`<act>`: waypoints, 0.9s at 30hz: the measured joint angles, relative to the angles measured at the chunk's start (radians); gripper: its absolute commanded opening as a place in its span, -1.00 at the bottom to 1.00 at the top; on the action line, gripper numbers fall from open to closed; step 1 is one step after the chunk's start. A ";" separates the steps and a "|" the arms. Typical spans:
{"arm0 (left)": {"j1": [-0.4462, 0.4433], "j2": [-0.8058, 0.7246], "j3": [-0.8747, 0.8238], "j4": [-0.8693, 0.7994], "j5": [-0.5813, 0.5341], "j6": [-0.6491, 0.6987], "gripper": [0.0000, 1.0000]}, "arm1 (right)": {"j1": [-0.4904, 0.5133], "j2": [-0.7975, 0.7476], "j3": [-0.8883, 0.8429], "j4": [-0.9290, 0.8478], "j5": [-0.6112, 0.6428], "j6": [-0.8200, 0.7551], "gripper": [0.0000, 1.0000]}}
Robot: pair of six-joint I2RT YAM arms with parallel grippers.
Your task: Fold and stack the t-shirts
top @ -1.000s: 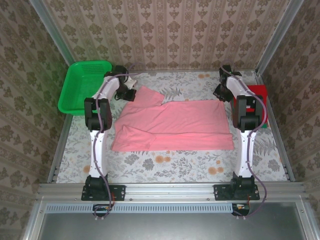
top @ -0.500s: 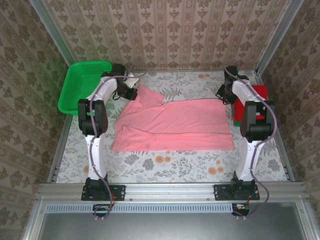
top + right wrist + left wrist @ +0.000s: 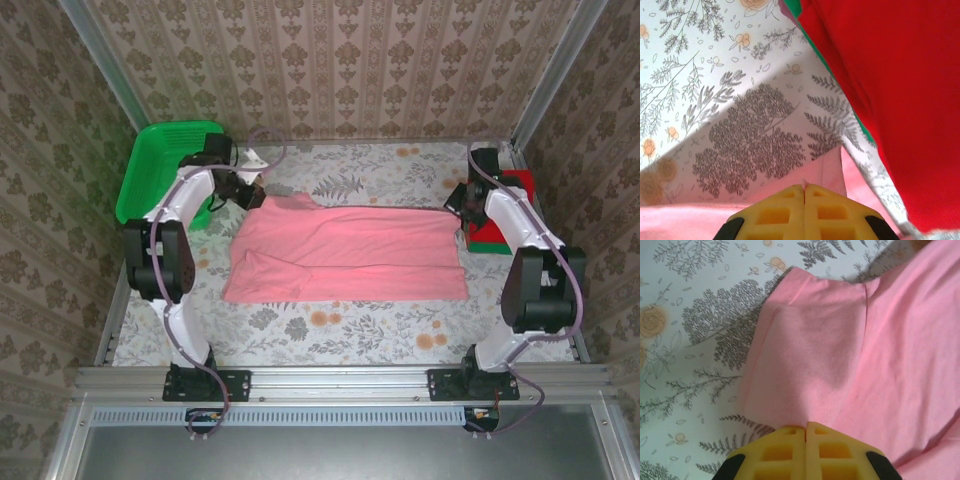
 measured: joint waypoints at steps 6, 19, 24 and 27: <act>0.010 -0.122 -0.102 -0.021 0.039 0.034 -1.00 | -0.001 -0.117 -0.085 -0.034 -0.005 0.001 -1.00; 0.079 -0.290 -0.243 -0.105 0.098 0.150 -1.00 | -0.009 -0.381 -0.241 -0.133 -0.005 0.000 -1.00; 0.113 -0.358 -0.299 -0.137 0.117 0.183 -1.00 | -0.014 -0.439 -0.293 -0.162 -0.005 0.001 -1.00; 0.129 -0.396 -0.338 -0.148 0.127 0.200 -1.00 | -0.017 -0.467 -0.322 -0.179 -0.005 0.001 -1.00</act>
